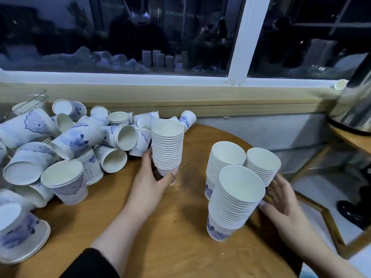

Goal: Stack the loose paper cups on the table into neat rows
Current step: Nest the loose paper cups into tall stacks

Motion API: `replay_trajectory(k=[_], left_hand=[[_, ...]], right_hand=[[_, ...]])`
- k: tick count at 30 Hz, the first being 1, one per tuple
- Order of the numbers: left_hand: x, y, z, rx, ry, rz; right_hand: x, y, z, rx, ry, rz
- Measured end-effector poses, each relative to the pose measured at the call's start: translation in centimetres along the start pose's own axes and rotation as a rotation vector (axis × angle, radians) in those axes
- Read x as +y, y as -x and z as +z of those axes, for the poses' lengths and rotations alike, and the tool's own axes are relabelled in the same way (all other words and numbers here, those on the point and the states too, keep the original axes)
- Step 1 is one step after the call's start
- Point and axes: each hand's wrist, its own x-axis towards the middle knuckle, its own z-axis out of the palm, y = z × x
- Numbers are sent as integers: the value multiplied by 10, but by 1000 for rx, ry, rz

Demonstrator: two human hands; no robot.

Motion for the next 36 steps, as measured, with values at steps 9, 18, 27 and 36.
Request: replay_trajectory(k=[9, 18, 27, 36], left_hand=[[-8, -32, 45, -54, 8, 22], [-19, -103, 105, -101, 70, -4], [-30, -166, 143, -117, 31, 60], [-39, -191, 149, -128, 50, 70]], right_hand=[[22, -48, 10, 61, 161, -16], [37, -136, 31, 137, 85, 17], [60, -214, 38, 130, 223, -25], [69, -240, 41, 121, 194, -27]])
